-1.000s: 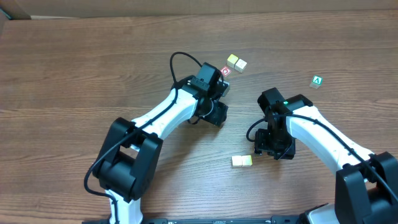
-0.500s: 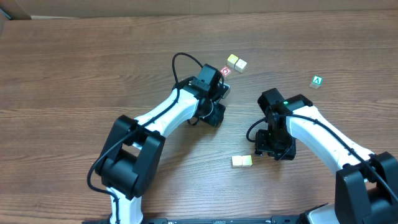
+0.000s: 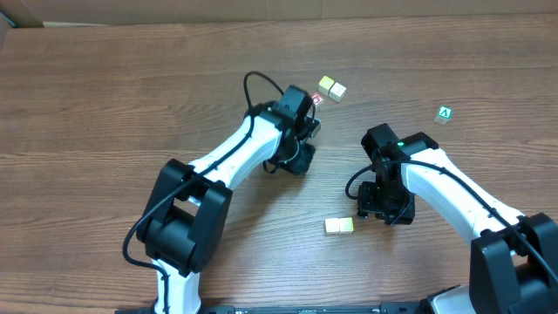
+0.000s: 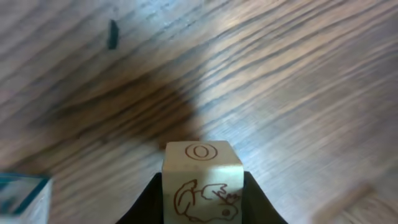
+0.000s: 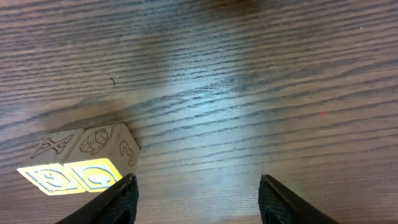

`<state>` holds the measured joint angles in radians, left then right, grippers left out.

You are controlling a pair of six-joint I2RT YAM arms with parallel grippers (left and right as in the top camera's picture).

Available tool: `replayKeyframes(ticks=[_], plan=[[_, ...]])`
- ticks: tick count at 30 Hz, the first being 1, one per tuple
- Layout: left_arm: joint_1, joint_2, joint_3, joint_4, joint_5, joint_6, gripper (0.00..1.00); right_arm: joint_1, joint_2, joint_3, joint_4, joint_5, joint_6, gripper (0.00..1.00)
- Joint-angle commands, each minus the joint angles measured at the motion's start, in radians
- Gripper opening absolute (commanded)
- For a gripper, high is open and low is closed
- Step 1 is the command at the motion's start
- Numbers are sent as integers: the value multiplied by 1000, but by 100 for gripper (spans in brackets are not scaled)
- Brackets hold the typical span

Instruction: Flip 5 blocks

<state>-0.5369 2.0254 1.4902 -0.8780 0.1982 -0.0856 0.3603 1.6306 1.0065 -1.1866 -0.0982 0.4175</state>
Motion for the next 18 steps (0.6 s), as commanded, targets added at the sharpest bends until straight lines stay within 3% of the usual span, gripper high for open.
replayKeyframes(ticks=[1,5,10,18], plan=[[2,6,126,-101,-66,-72,6,-3,-2,-7,3,-1,-2,63],[2,-3,148,-232,-159,-153,5,-3,-2,-7,3,-1,-2,63],[-6,-13,113,-362,-174,-217,5,-3,-2,-7,3,0,-3,63],[-84,-176,-180,-227,-170,-402,5,-3,-2,-7,5,-1,-3,63]])
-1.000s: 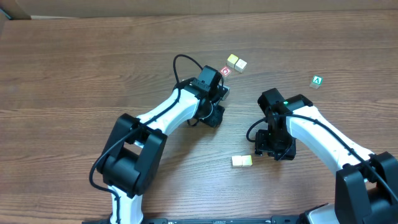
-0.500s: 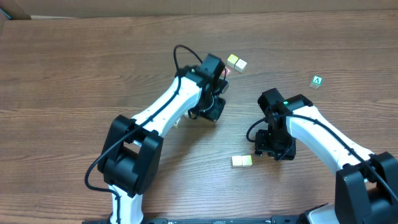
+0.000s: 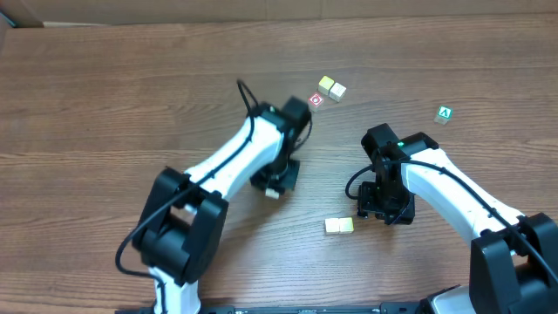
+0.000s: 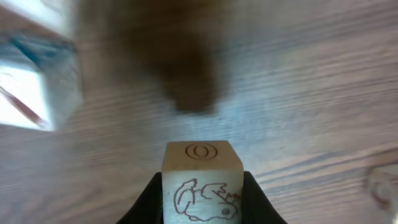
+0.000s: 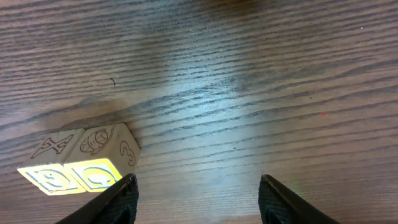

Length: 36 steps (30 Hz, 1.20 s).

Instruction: Flip 5 blocks

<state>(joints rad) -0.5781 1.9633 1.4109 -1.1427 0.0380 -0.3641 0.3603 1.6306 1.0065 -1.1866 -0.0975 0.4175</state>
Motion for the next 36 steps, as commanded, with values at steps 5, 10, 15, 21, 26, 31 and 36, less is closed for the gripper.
replayKeyframes(ticks=[5,10,15,21,26,31,36], plan=[[-127,-304,-325,192,11,-293,4,-3,-2,-7,16,-2,-3,63],[-216,-460,-488,358,5,-463,4,-3,-2,-7,26,-2,-3,63],[-266,-470,-574,480,5,-565,4,-3,-2,-7,29,-2,-3,63],[-275,-441,-599,605,16,-586,4,-3,-2,-7,29,-2,-3,63],[-275,-440,-599,624,14,-586,4,-3,-2,-7,30,-2,-3,63],[-275,-416,-600,626,15,-586,4,-3,-2,-7,33,-2,-6,63],[-275,-345,-600,665,65,-570,4,-3,-2,-7,28,-2,-6,63]])
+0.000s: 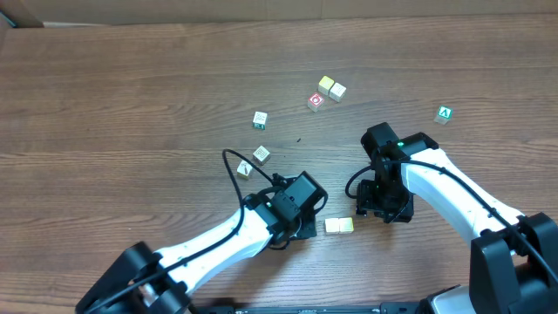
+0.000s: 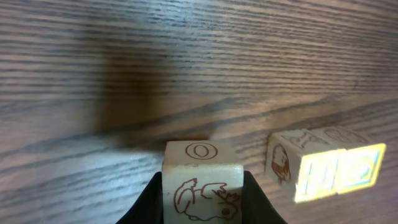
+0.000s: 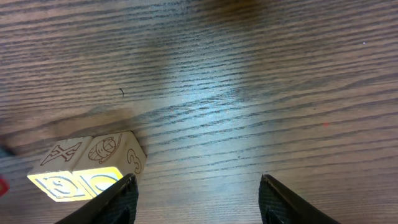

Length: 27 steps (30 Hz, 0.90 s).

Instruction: Flip 5 blocks

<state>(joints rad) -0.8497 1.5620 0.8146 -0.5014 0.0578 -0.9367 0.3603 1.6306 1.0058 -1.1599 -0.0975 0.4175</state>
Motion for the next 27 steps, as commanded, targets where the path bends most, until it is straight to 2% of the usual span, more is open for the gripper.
replayKeyframes(ticks=[1,8,27], plan=[[-4,76,-3,36,55,7,5,-3,-2,-6,0,-2,-6,63],[-5,164,-3,93,100,16,4,-3,-2,-6,-10,-2,-6,63],[-5,154,-3,-15,99,8,4,-3,-2,-6,-17,-2,-6,64]])
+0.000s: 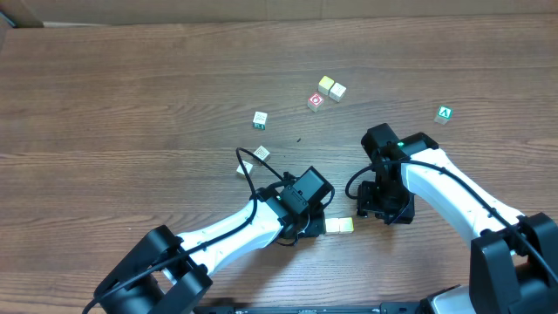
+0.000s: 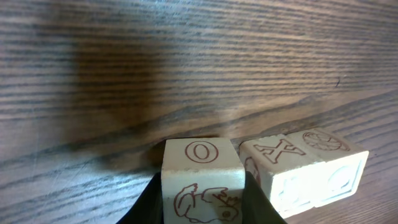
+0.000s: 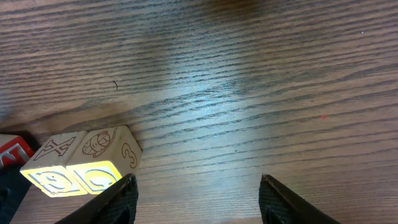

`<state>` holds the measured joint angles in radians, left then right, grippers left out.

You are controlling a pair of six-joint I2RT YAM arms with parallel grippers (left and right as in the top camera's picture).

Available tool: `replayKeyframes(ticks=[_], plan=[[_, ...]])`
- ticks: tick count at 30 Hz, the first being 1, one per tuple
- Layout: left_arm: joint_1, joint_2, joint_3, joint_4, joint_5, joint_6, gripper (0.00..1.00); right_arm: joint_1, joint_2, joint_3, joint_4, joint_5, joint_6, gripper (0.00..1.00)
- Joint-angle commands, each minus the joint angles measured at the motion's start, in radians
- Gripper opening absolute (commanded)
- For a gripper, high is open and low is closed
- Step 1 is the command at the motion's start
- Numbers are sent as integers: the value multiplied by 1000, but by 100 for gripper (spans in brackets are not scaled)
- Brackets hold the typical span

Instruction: Flip 5 blocks

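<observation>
My left gripper is shut on a pale wooden block with an O on top and a red drawing on its front. It holds the block low, right beside a joined pair of blocks with an X and yellow faces. From overhead the left gripper stands just left of that pair. My right gripper is open with nothing between its fingers, the pair at its left. Overhead, the right gripper is to the right of the pair.
More blocks lie farther back: a pale pair, a red one, a green one at the right, and three small ones left of centre. The left arm's cable loops above its wrist.
My left gripper has moved a little right with the O block, from a gap away to right beside the yellow-faced pair. The right arm has not moved.
My left gripper, shut on the O block, was at the back by the red block. Then it was a little nearer. Later it was at the front, left of the yellow-faced pair, and now beside it. The right gripper stayed open in place.
</observation>
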<state>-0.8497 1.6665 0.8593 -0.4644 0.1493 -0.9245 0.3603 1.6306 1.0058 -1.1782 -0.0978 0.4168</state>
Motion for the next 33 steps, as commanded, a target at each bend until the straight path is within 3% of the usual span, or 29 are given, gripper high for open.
replayKeyframes(ticks=[1,18,21,30,33], plan=[[-5,47,-48,-58,5,-10,4,-3,-2,-6,2,-2,-5,64],[-9,32,-48,-103,-20,3,5,-3,-2,-6,-7,-2,2,64],[-9,32,-48,-101,-18,5,19,-3,-2,-6,-8,-2,2,65],[-9,32,-44,-77,-15,32,32,-3,-2,-6,-10,-2,2,68],[-9,31,-29,-74,-15,60,41,-3,-2,-6,-11,-2,2,69]])
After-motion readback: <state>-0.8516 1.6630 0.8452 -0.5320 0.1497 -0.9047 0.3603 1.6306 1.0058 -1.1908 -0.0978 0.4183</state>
